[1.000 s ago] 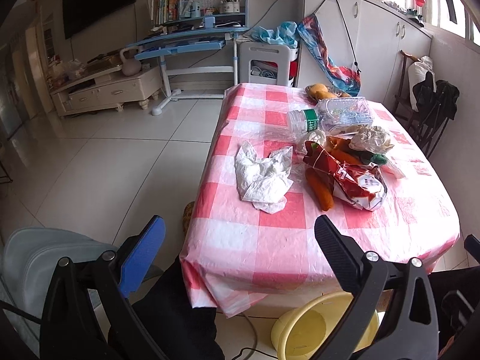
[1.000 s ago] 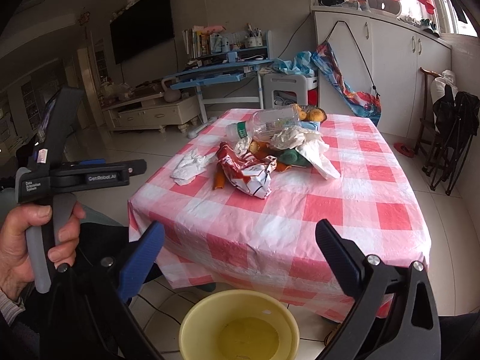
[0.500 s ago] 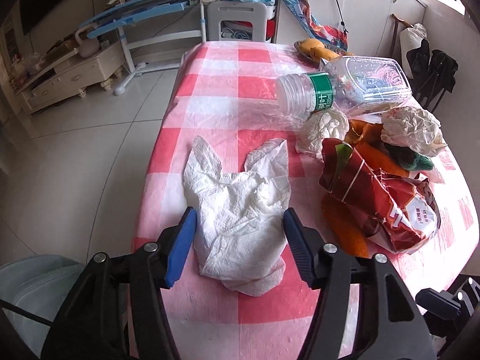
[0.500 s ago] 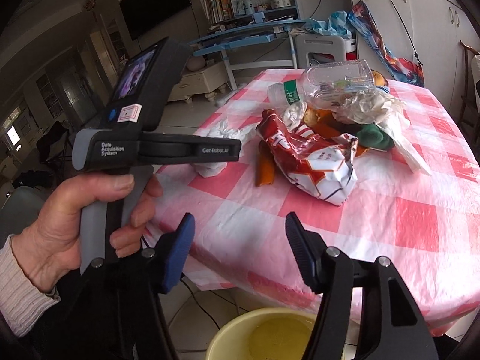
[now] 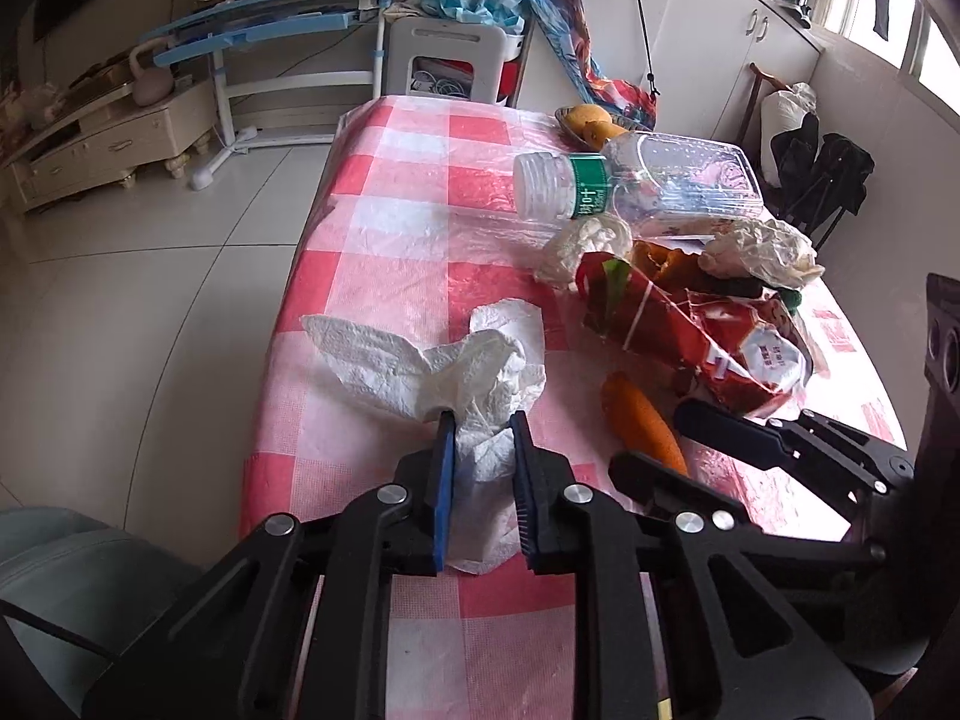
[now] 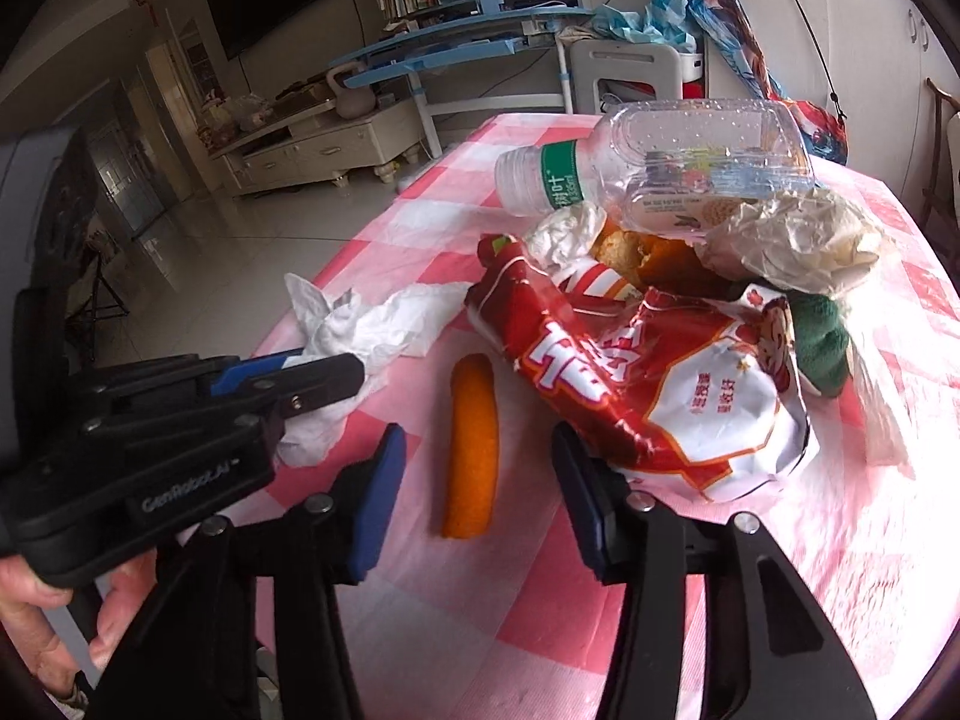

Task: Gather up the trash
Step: 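Grasp the white tissue with the left gripper while the right gripper grasps the orange snack, then carry both items over the yellow bucket and open both grippers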

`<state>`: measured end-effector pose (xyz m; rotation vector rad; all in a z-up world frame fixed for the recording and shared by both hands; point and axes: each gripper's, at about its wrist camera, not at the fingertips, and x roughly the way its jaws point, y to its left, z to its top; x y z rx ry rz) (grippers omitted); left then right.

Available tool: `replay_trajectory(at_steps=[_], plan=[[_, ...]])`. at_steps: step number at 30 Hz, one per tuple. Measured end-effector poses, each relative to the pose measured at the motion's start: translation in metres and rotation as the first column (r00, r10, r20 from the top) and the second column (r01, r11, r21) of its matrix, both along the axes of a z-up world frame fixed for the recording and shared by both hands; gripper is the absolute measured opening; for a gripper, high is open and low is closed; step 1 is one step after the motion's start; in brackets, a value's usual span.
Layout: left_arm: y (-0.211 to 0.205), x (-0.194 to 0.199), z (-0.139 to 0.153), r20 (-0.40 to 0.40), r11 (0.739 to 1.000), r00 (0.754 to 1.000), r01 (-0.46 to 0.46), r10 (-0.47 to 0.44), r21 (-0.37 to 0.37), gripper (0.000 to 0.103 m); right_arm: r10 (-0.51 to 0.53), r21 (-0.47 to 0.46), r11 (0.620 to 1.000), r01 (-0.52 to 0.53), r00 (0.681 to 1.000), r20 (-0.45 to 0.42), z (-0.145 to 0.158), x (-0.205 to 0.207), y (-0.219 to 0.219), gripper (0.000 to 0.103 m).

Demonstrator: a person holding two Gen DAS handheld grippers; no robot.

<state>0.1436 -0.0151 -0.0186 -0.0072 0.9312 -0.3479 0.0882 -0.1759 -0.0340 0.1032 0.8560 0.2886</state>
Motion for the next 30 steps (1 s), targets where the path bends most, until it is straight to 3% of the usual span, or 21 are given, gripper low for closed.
replay_trajectory(at_steps=[2,9,18,27,29,30], plan=[[0.000,-0.003,0.001,0.000,1.000,1.000,0.003,-0.003,-0.014,0.016,0.010,-0.019,1.000,-0.010,1.000,-0.005,-0.001,0.000,0.001,0.019],[0.007,-0.017,0.001,-0.014,0.999,1.000,-0.016,0.016,-0.042,0.013,0.014,-0.001,1.000,-0.014,1.000,-0.012,0.000,-0.021,-0.008,0.016],[0.007,-0.063,0.031,0.038,0.997,0.999,-0.021,0.024,-0.074,0.013,-0.006,0.097,0.995,0.007,1.000,-0.012,0.018,-0.079,-0.035,0.016],[-0.014,-0.135,0.057,0.055,0.996,0.996,0.073,-0.070,-0.053,0.013,-0.021,0.115,0.993,0.030,0.996,-0.084,0.019,-0.141,-0.044,0.016],[-0.019,-0.150,0.055,0.041,0.994,0.994,0.099,-0.097,-0.040,0.013,-0.027,0.115,0.992,0.043,0.991,-0.133,0.010,-0.153,-0.046,0.020],[-0.022,-0.157,0.053,0.035,0.994,0.994,0.109,-0.107,-0.034,0.013,-0.042,0.114,0.992,0.058,0.989,-0.141,0.008,-0.159,-0.049,0.032]])
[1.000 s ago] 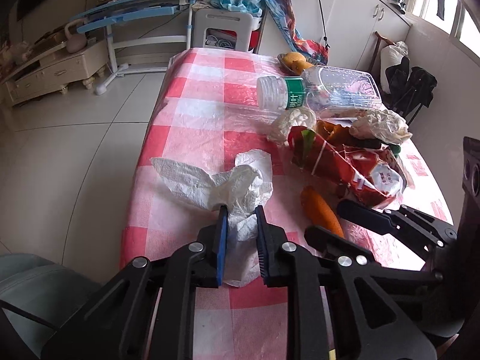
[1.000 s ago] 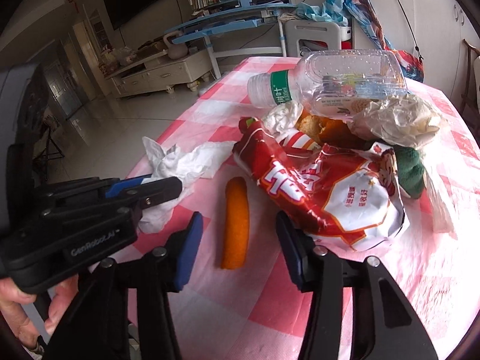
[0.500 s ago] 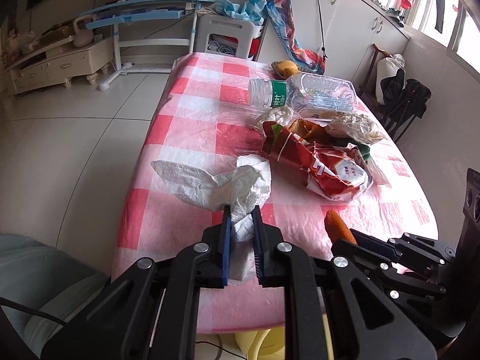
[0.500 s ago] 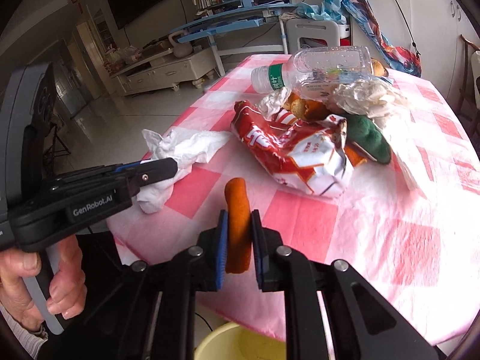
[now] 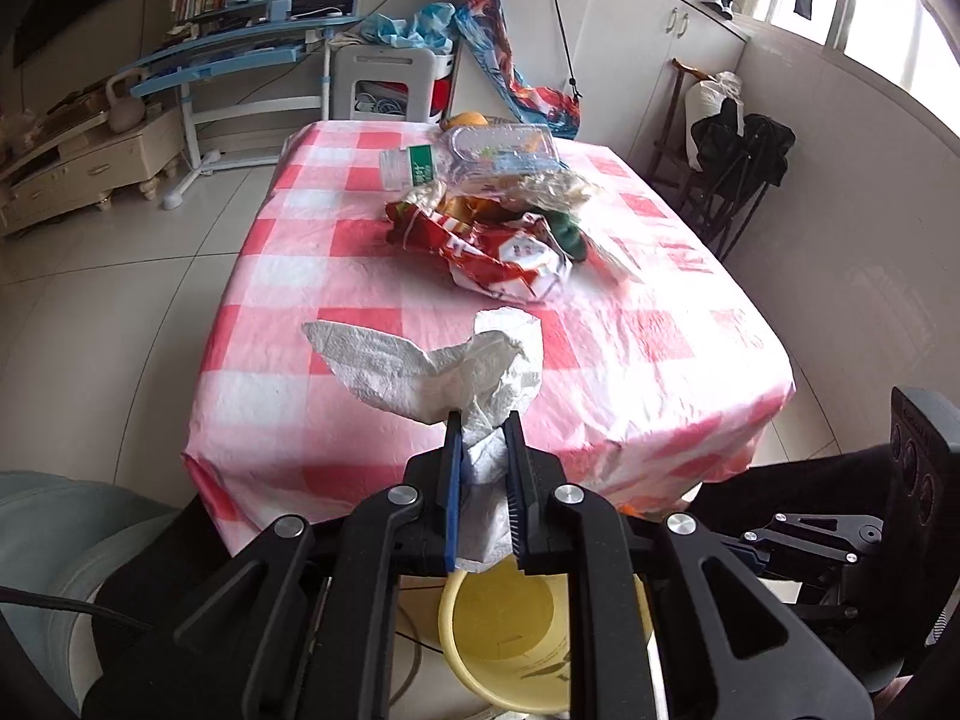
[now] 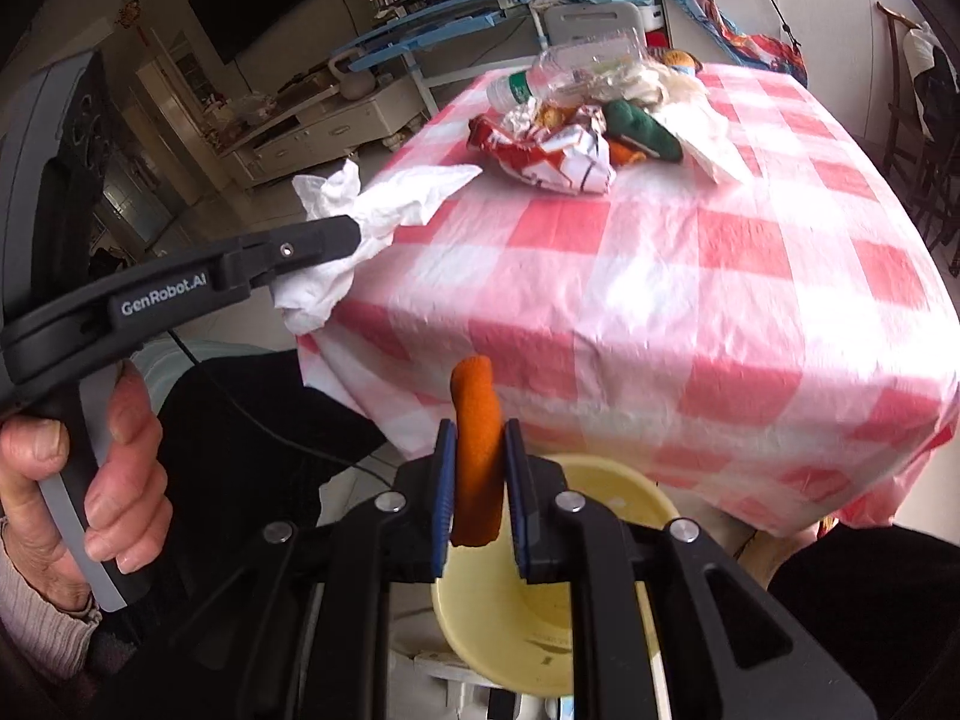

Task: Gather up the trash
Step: 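Carry both items over the yellow bucket and open both grippers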

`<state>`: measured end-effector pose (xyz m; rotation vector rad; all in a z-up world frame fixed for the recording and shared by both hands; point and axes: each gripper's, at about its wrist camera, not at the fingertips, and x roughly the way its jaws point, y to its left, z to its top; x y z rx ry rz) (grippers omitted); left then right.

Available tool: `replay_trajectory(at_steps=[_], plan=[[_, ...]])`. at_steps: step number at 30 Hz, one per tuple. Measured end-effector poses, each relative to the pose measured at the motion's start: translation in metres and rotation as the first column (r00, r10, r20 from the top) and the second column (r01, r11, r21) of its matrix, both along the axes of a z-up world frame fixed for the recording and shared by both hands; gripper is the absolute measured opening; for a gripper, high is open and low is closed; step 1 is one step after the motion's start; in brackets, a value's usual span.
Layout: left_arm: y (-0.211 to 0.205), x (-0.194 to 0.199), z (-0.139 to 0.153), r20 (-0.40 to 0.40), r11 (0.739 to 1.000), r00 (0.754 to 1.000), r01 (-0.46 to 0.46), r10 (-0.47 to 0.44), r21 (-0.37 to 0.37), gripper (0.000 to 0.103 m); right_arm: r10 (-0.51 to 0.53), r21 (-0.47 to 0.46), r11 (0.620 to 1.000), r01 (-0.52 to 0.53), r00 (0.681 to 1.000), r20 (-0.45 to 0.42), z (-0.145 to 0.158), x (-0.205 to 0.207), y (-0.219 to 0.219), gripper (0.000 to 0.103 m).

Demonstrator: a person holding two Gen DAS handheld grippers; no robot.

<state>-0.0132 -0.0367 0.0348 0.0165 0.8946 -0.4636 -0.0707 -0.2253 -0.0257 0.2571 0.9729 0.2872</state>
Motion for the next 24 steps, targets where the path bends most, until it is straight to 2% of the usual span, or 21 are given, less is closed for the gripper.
replay_trajectory(at_steps=[1,2,3,8,11,12,14,16,20,24], plan=[[-0.002,-0.006,-0.002,-0.009,1.000,1.000,0.011,-0.011,0.005,0.013,-0.016,0.001,1.000,0.016,1.000,0.009,0.000,-0.006,-0.004,0.040],[-0.005,-0.012,-0.004,-0.018,1.000,1.000,0.022,-0.022,0.009,0.013,-0.036,0.000,0.999,0.036,0.999,0.029,0.002,-0.011,-0.009,0.053],[-0.008,-0.017,-0.006,-0.028,0.999,0.999,0.031,-0.031,0.014,0.013,-0.062,-0.005,0.998,0.062,0.997,0.053,0.005,-0.015,-0.016,0.058],[-0.024,-0.045,-0.022,-0.085,0.992,0.991,0.107,-0.101,0.061,0.013,-0.215,0.027,0.977,0.214,0.960,0.180,0.020,-0.033,-0.048,0.068],[-0.035,-0.063,-0.037,-0.149,0.976,0.971,0.201,-0.187,0.085,0.015,-0.274,0.045,0.962,0.271,0.934,0.229,0.025,-0.039,-0.059,0.073],[-0.039,-0.069,-0.042,-0.163,0.969,0.965,0.223,-0.205,0.102,0.018,-0.286,0.044,0.958,0.284,0.928,0.239,0.026,-0.039,-0.060,0.076],[-0.043,-0.076,-0.047,-0.178,0.960,0.958,0.249,-0.225,0.126,0.037,-0.295,0.041,0.955,0.295,0.920,0.256,0.027,-0.041,-0.062,0.076],[-0.046,-0.080,-0.041,-0.150,0.958,0.964,0.242,-0.219,0.154,0.053,-0.297,0.030,0.954,0.300,0.917,0.267,0.027,-0.042,-0.061,0.077],[-0.041,-0.085,-0.010,0.004,0.968,0.983,0.179,-0.183,0.176,0.079,-0.305,0.019,0.950,0.313,0.908,0.289,0.029,-0.046,-0.062,0.080],[-0.025,-0.078,0.019,0.153,0.988,0.985,0.052,-0.075,0.146,0.088,-0.297,-0.003,0.950,0.312,0.909,0.294,0.027,-0.046,-0.059,0.081]])
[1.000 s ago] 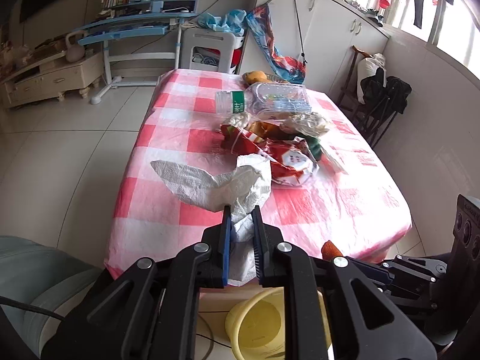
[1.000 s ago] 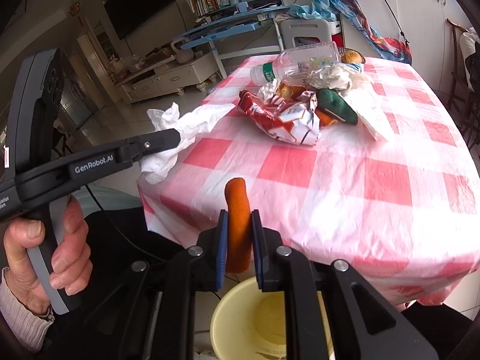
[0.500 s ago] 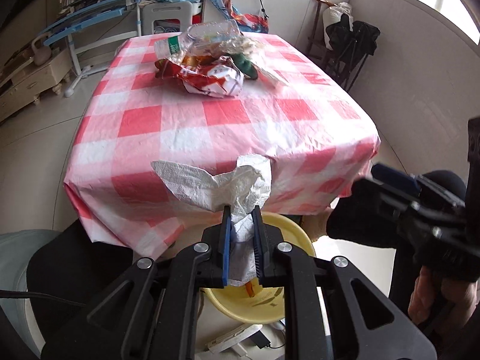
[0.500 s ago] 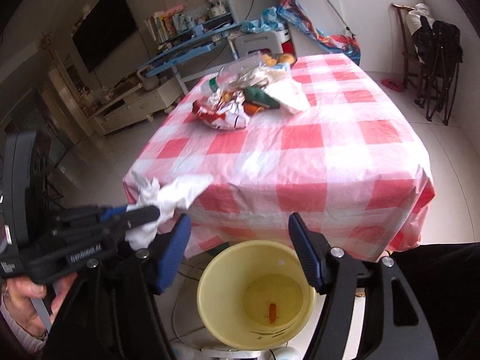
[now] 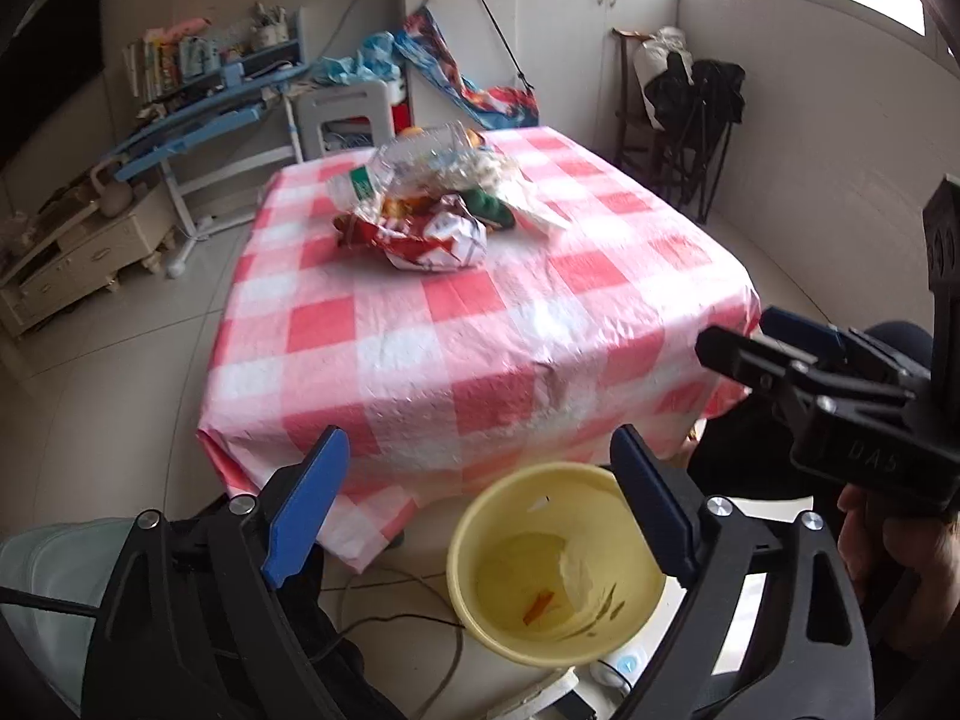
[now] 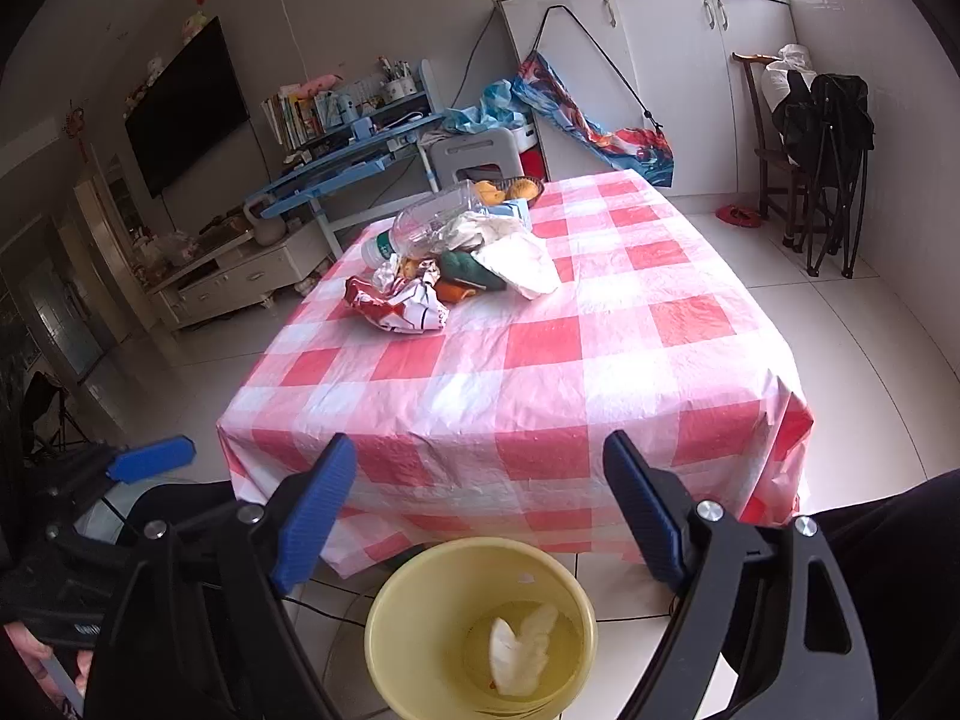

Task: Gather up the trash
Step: 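Carry both items over the yellow bucket and open both grippers, then move the left tool back toward the red snack bag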

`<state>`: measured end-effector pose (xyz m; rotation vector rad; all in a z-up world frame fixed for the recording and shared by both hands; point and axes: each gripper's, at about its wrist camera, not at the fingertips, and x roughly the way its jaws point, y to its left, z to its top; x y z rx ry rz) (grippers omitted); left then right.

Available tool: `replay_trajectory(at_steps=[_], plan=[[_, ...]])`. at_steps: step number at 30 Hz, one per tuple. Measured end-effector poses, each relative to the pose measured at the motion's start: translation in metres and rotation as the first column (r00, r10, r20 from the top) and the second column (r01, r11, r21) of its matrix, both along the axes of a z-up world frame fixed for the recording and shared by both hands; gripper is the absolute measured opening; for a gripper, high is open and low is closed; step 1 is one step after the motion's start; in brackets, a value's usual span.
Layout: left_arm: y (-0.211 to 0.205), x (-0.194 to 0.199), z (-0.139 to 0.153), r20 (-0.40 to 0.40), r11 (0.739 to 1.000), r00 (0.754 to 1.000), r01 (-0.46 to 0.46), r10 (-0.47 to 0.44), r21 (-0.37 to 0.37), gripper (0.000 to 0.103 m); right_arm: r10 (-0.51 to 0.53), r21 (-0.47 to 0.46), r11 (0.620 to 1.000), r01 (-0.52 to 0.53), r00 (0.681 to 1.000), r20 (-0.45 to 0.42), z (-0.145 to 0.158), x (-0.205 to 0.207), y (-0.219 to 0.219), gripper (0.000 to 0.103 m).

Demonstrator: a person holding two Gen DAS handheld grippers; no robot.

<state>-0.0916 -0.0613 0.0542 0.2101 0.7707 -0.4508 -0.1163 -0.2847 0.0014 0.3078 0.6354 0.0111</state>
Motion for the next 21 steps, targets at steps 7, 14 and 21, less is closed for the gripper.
replay_trajectory(at_steps=[7,14,21], plan=[[0.030,0.008,0.026,0.090,0.986,0.984,-0.144,0.151,-0.084,0.095,0.026,-0.063,0.998,-0.026,1.000,0.000,-0.001,-0.002,0.012,0.084],[0.036,0.012,0.029,0.097,0.981,0.977,-0.182,0.188,-0.070,0.096,0.043,-0.093,0.995,-0.043,0.999,-0.002,-0.001,-0.004,0.019,0.086],[0.042,0.014,0.028,0.087,0.971,0.968,-0.231,0.235,-0.058,0.096,0.042,-0.091,0.995,-0.042,0.999,-0.002,-0.001,-0.004,0.019,0.087]])
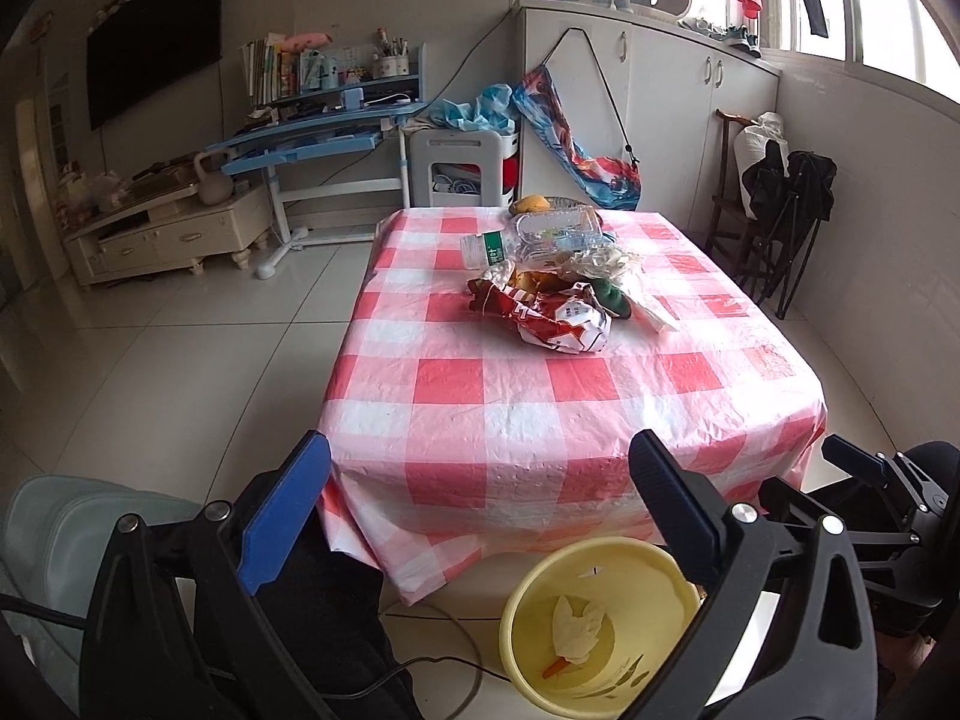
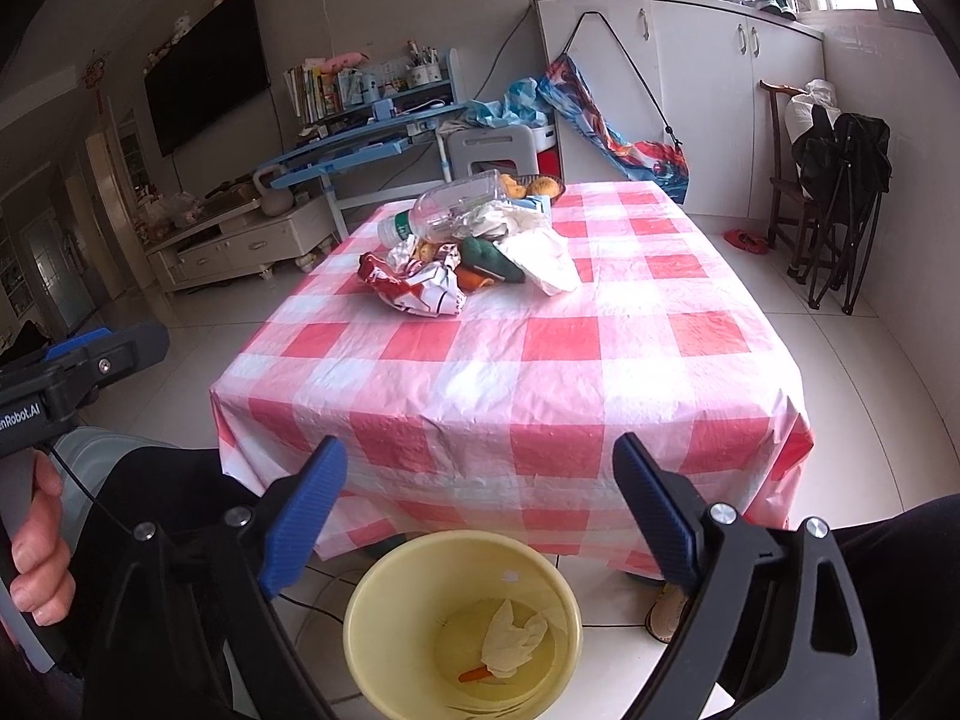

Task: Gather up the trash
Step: 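Move the left tool back toward the red snack bag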

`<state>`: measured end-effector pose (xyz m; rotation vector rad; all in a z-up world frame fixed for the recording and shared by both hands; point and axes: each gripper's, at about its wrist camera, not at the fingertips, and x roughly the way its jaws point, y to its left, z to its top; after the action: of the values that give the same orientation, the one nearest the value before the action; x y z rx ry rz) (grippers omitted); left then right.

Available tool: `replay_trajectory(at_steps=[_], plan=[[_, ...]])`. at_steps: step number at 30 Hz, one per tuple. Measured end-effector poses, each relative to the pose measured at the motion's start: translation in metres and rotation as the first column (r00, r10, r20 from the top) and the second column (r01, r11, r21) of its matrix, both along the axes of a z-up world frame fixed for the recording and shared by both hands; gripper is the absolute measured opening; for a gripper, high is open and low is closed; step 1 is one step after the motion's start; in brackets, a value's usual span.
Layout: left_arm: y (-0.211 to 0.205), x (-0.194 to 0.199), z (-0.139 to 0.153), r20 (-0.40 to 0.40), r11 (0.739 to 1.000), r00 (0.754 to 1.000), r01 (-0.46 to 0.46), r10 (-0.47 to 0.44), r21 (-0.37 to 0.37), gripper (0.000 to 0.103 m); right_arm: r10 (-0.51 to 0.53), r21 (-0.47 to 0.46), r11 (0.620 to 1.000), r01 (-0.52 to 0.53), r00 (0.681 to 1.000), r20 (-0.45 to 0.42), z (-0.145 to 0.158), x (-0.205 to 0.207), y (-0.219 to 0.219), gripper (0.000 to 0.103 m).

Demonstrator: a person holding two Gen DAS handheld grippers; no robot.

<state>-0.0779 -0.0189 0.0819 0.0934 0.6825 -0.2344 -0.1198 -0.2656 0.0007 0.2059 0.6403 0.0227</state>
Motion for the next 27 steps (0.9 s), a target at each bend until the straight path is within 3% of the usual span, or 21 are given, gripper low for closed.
replay_trajectory(at_steps=[27], plan=[[0.0006,0.0012,0.0000,-0.017,1.000,1.000,-0.007,0.007,-0.001,0.096,0.010,-0.025,1.000,-0.009,0.999,0.032,0.0058,-0.0050,0.0052,0.088]])
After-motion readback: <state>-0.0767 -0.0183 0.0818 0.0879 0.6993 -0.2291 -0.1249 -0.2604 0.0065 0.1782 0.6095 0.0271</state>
